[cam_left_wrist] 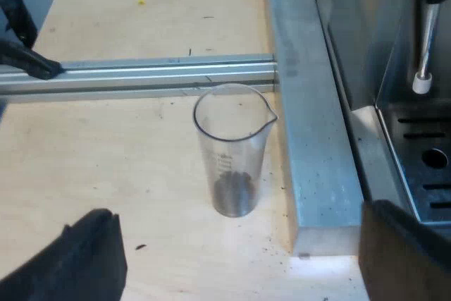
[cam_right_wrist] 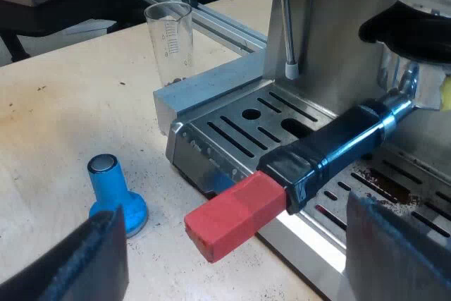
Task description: Pour the beans into the coffee machine
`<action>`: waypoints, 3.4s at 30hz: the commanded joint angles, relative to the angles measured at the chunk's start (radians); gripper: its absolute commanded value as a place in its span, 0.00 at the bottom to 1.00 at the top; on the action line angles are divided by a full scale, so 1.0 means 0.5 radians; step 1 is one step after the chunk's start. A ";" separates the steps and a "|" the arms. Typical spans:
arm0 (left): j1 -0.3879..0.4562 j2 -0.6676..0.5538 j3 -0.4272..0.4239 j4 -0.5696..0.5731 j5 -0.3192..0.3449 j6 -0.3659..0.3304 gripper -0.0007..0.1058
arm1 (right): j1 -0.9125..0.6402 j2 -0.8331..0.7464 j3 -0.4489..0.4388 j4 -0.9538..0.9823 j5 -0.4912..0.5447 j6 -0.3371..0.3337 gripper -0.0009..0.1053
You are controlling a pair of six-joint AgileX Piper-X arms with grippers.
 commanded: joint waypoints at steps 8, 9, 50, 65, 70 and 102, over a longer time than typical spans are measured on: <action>0.312 0.113 0.210 -0.337 0.248 0.098 0.67 | 0.002 -0.013 -0.005 -0.030 -0.003 0.001 0.64; 0.312 0.125 0.223 -0.355 0.259 0.139 0.67 | 0.002 -0.013 -0.005 -0.030 -0.003 0.001 0.64; 0.313 1.232 0.660 -2.078 0.494 0.212 0.82 | 0.002 -0.013 -0.005 -0.136 -0.003 0.001 0.64; 0.313 1.775 0.660 -2.739 0.593 0.212 0.82 | 0.002 -0.013 -0.005 -0.172 -0.003 0.001 0.64; 0.313 1.906 0.655 -2.892 0.593 0.198 0.82 | 0.002 -0.013 -0.005 -0.212 -0.003 0.001 0.64; 0.313 2.108 0.478 -2.872 0.588 0.108 0.42 | 0.002 -0.013 -0.005 -0.211 0.013 0.001 0.64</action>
